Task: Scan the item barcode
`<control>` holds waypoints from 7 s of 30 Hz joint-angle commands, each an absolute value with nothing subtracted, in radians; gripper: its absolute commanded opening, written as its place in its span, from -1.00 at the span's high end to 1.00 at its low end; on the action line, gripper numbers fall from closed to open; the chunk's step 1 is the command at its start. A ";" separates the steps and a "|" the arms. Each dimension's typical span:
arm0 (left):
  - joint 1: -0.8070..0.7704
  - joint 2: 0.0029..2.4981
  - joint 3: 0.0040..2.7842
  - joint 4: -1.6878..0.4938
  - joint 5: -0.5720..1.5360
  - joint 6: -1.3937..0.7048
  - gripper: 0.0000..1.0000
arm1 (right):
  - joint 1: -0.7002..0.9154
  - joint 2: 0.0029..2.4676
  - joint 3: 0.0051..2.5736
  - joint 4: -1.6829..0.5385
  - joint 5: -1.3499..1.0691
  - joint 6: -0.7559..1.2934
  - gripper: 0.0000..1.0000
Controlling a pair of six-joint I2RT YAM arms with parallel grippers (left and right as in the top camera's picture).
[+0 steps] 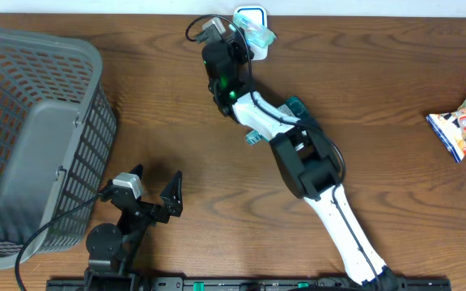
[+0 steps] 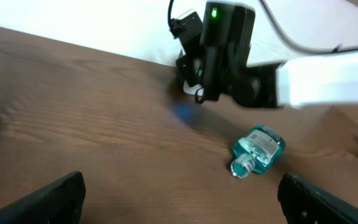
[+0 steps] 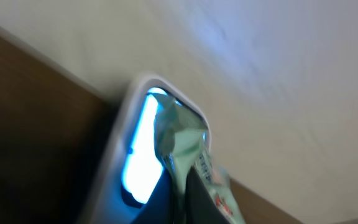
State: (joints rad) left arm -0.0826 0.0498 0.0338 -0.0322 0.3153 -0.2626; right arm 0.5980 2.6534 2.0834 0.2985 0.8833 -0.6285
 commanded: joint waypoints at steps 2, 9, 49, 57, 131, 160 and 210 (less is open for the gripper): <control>-0.086 0.045 0.006 -0.046 0.321 -0.264 -0.98 | 0.540 2.392 2.094 0.024 1.000 -0.590 0.98; -0.086 0.045 0.006 -0.046 0.321 -0.264 -0.98 | 0.317 2.233 2.094 -0.515 0.949 -0.249 0.98; -0.086 0.045 0.006 -0.046 0.321 -0.264 -0.98 | 0.337 2.463 2.015 -0.744 0.084 0.979 -0.99; -0.086 0.045 0.006 -0.046 0.321 -0.264 -0.98 | 0.334 2.552 2.016 -0.842 0.127 1.034 0.98; -0.086 0.045 0.006 -0.046 0.321 -0.264 -0.98 | 0.464 2.359 2.000 -1.028 -0.034 -0.100 -0.56; -0.086 0.045 0.006 -0.046 0.321 -0.264 -0.98 | 0.451 2.447 2.113 -1.034 -0.037 -0.014 0.77; -0.086 0.045 0.006 -0.046 0.321 -0.264 -0.98 | 0.522 2.138 2.230 -1.377 -0.050 0.141 0.97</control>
State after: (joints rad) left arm -0.0826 0.0498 0.0338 -0.0322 0.3153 -0.2623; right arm 0.5049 2.1902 2.2093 -1.3800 -0.1177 0.1013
